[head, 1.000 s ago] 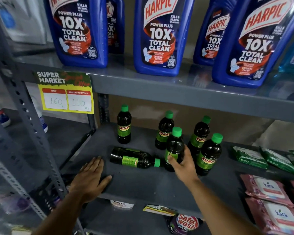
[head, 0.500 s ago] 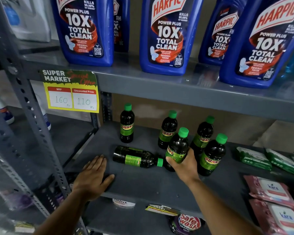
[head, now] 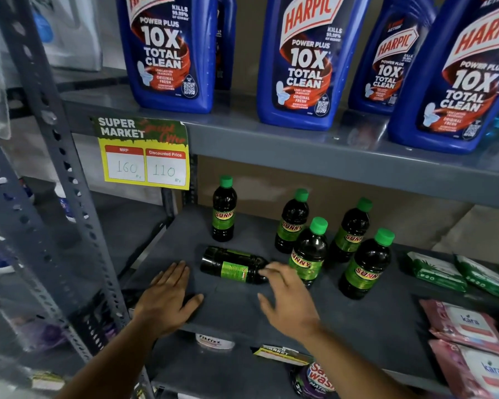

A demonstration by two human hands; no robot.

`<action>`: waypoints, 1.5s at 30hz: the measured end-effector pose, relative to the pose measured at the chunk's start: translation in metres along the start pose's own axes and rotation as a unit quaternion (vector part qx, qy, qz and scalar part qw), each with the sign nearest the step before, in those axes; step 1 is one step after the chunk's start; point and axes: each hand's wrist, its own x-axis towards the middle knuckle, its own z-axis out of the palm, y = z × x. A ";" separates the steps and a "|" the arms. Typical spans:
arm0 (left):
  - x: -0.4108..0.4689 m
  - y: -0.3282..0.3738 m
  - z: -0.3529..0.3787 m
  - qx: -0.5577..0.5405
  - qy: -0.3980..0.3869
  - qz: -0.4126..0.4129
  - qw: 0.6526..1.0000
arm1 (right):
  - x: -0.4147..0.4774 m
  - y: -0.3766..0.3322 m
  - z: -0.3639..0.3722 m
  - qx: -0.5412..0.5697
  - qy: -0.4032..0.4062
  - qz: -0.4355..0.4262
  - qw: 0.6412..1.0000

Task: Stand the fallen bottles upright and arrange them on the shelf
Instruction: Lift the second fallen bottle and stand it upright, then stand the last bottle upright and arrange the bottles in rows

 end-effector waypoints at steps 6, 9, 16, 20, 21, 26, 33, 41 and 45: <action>-0.003 -0.021 -0.014 -0.011 -0.026 0.053 0.998 | 0.035 -0.019 0.015 -0.188 -0.193 0.100 0.958; -0.006 -0.022 -0.009 -0.019 0.018 0.059 0.998 | 0.039 -0.023 0.014 -0.247 -0.185 0.098 0.946; -0.001 -0.026 0.000 -0.025 0.023 0.060 0.998 | 0.056 -0.039 -0.023 -0.238 -0.220 0.075 0.943; -0.001 -0.027 0.006 -0.024 0.025 0.060 0.998 | 0.089 -0.060 -0.064 -0.117 -0.195 0.090 0.970; 0.000 -0.027 0.006 -0.023 0.027 0.060 0.998 | 0.099 -0.066 -0.071 -0.067 -0.176 0.095 0.977; -0.003 -0.026 0.005 -0.015 0.046 0.070 0.996 | 0.144 -0.093 -0.063 0.013 -0.150 0.058 0.987; -0.002 -0.025 0.004 -0.023 0.057 0.069 0.996 | 0.135 -0.075 -0.033 0.270 -0.153 0.136 0.941; 0.001 -0.027 0.007 -0.013 0.062 0.071 0.995 | 0.132 -0.075 -0.004 0.307 -0.068 0.189 0.930; 0.000 -0.026 0.006 -0.017 0.057 0.072 0.996 | 0.135 -0.078 0.003 0.281 -0.040 0.200 0.938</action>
